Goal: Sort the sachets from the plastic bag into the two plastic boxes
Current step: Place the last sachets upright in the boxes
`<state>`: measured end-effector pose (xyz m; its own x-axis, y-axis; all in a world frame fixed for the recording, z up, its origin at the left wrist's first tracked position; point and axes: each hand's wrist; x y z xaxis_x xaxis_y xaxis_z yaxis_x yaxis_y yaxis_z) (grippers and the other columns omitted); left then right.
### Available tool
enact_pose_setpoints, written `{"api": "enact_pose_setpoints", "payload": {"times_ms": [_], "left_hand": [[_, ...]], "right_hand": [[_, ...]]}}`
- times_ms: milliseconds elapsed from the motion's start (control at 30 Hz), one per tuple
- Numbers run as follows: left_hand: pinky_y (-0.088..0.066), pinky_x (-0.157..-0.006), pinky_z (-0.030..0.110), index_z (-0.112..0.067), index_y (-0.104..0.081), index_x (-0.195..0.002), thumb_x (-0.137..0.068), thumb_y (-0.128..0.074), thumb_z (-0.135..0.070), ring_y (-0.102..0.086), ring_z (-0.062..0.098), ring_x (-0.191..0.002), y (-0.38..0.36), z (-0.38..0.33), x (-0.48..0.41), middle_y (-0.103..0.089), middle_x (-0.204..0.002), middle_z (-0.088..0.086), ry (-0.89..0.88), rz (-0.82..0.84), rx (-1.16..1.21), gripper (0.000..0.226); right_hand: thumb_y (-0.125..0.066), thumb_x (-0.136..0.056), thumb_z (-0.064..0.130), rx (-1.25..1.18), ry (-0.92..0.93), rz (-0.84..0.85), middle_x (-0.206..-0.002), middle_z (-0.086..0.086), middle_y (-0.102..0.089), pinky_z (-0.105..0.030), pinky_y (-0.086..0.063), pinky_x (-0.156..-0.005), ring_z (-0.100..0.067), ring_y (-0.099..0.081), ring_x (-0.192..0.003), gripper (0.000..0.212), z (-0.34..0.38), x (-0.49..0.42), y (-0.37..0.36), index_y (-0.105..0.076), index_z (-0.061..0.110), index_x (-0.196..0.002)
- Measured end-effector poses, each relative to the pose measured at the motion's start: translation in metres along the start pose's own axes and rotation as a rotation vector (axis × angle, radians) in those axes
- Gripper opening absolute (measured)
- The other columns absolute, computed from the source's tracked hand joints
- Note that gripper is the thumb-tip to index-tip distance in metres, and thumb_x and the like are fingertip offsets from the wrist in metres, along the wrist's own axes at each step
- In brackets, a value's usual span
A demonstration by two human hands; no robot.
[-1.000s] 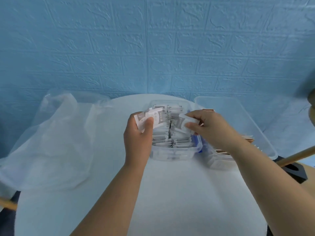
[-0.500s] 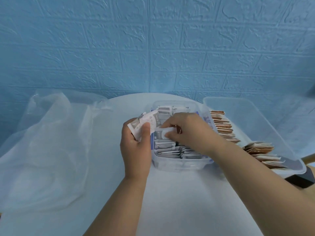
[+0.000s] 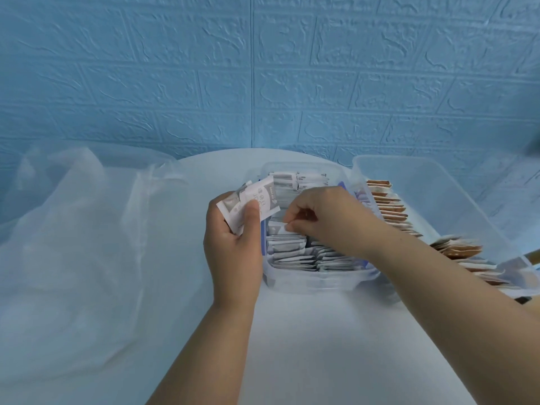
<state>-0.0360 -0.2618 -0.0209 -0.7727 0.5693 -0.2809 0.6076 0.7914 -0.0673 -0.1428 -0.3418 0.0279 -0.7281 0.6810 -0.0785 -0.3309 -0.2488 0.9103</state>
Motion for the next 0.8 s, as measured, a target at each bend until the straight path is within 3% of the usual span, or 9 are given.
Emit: {"api": "enact_pose_setpoints", "payload": {"times_ms": [67, 267, 467, 667, 800], "left_hand": [[-0.042, -0.067, 0.005, -0.035, -0.052, -0.087, -0.089, -0.058, -0.015, -0.057, -0.012, -0.079, 0.000, 0.001, 0.000, -0.061, -0.086, -0.023, 0.000, -0.003, -0.001, 0.022], [-0.041, -0.066, 0.004, -0.035, -0.052, -0.085, -0.088, -0.059, -0.014, -0.057, -0.014, -0.077, 0.000, 0.000, 0.000, -0.061, -0.084, -0.024, -0.007, 0.001, 0.001, 0.022], [-0.044, -0.069, 0.008, -0.035, -0.052, -0.085, -0.088, -0.059, -0.016, -0.057, -0.012, -0.078, 0.000, 0.003, -0.001, -0.061, -0.083, -0.025, -0.006, -0.006, -0.013, 0.021], [-0.044, -0.070, 0.010, -0.035, -0.051, -0.085, -0.088, -0.059, -0.018, -0.058, -0.011, -0.079, 0.000, 0.003, -0.001, -0.061, -0.084, -0.025, -0.010, -0.001, -0.012, 0.020], [-0.045, -0.070, 0.010, -0.036, -0.051, -0.084, -0.089, -0.059, -0.017, -0.058, -0.010, -0.078, 0.000, 0.004, -0.001, -0.061, -0.084, -0.024, -0.017, -0.006, -0.011, 0.021]], "right_hand": [[-0.063, -0.085, 0.018, 0.013, -0.009, 0.022, -0.068, 0.015, -0.054, -0.016, -0.038, -0.064, -0.005, -0.048, -0.066, 0.006, 0.003, -0.004, -0.001, -0.069, 0.017, -0.083], [-0.065, -0.085, 0.022, 0.057, -0.036, 0.101, -0.081, 0.005, -0.065, -0.005, -0.035, -0.061, -0.006, -0.050, -0.072, 0.009, -0.003, -0.004, 0.006, -0.070, 0.016, -0.087], [-0.063, -0.085, 0.020, 0.086, -0.019, 0.121, -0.079, 0.007, -0.060, -0.017, -0.038, -0.067, -0.007, -0.052, -0.078, 0.007, 0.009, -0.012, 0.001, -0.069, 0.018, -0.084], [-0.062, -0.086, 0.022, 0.143, -0.033, 0.162, -0.082, 0.007, -0.061, -0.006, -0.035, -0.061, -0.006, -0.050, -0.077, 0.008, 0.007, -0.010, 0.007, -0.069, 0.019, -0.088], [-0.059, -0.082, 0.015, 0.168, 0.009, 0.145, -0.085, 0.002, -0.069, -0.024, -0.046, -0.078, -0.011, -0.057, -0.079, 0.012, 0.011, -0.015, 0.000, -0.071, 0.015, -0.084]]}}
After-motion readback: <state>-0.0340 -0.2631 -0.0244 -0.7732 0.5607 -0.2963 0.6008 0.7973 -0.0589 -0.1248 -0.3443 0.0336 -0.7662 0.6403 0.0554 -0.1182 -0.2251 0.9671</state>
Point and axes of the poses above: each hand's wrist, its own x-axis away from the middle knuckle, its own y-axis out of the back of the hand, z = x × y
